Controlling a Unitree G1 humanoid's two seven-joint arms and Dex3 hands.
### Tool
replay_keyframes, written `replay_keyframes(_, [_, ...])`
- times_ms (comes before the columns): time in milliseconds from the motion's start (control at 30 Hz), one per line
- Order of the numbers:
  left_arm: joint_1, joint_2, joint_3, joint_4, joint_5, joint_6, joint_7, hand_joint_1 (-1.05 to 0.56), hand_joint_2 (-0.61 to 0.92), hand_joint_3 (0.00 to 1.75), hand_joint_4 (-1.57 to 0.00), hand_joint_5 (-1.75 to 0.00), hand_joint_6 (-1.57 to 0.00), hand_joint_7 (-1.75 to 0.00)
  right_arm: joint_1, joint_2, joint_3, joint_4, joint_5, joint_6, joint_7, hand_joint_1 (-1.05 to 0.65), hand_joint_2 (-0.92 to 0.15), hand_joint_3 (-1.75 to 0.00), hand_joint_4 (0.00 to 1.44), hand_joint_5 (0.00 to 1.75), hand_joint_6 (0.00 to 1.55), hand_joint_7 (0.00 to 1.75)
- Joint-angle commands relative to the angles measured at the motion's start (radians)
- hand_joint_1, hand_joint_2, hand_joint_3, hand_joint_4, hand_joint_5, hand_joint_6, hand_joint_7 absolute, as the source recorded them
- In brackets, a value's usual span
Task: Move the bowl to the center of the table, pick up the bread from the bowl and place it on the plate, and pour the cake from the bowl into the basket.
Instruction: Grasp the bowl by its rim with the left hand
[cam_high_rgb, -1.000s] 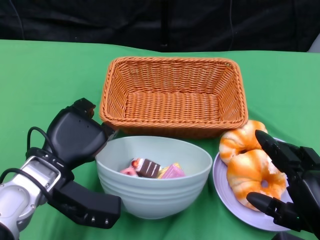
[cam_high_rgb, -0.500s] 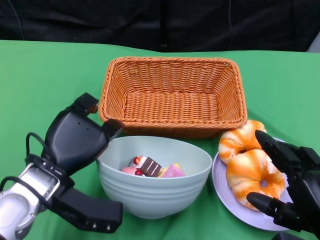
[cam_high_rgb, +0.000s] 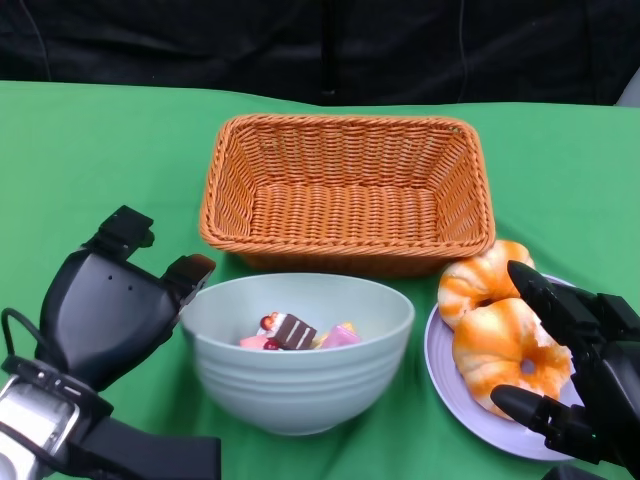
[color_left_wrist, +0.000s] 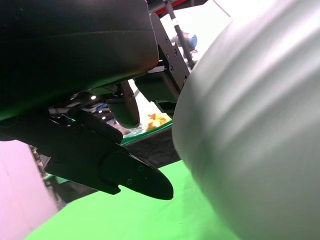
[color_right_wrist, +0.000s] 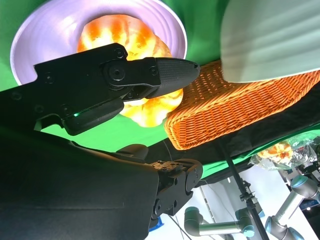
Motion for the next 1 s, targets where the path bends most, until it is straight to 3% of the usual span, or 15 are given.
replay_keyframes(33, [0.037,0.008,0.030,-0.035,-0.009,0.026,-0.019,-0.50,0.77,0.00,-0.29,-1.02,-0.77,-0.01,0.004,-0.011,-0.007,0.003,0.007,-0.001,-0.004,-0.60,-0.92,-0.37,0.00,0.49,0.18,0.00])
replay_keyframes(233, [0.078,0.011,0.054,-0.079,-0.007,0.042,-0.031,-0.48,0.78,0.00,-0.29,-0.99,-0.74,0.00,0.007,-0.011,-0.007,0.001,0.009,-0.002,-0.002,-0.60,-0.92,-0.37,0.00,0.49,0.18,0.00])
replay_keyframes(367, [0.118,0.045,0.090,-0.160,-0.103,-0.052,-0.072,-0.48,0.80,0.01,-0.28,-0.97,-0.71,0.00,0.008,-0.011,-0.007,-0.005,0.008,0.003,0.002,-0.60,-0.92,-0.37,0.00,0.49,0.18,0.00])
replay_keyframes(500, [0.165,0.054,0.139,-0.245,-0.222,-0.127,-0.148,-0.48,0.81,0.01,-0.23,-1.00,-0.67,0.00,0.009,-0.011,-0.008,-0.008,0.009,0.007,0.007,-0.61,-0.92,-0.38,0.00,0.49,0.18,0.00])
replay_keyframes(833, [0.261,0.021,0.226,-0.388,-0.274,-0.134,-0.253,-0.50,0.81,0.01,-0.19,-0.98,-0.59,0.00,0.009,-0.011,-0.007,-0.008,0.005,0.007,0.007,-0.61,-0.92,-0.37,0.00,0.49,0.19,0.00])
replay_keyframes(1000, [0.337,0.016,0.274,-0.530,-0.403,-0.145,-0.392,-0.50,0.83,0.01,-0.17,-0.99,-0.58,0.00,0.007,-0.010,-0.006,-0.008,0.007,0.008,0.010,-0.61,-0.92,-0.38,0.00,0.49,0.18,0.00])
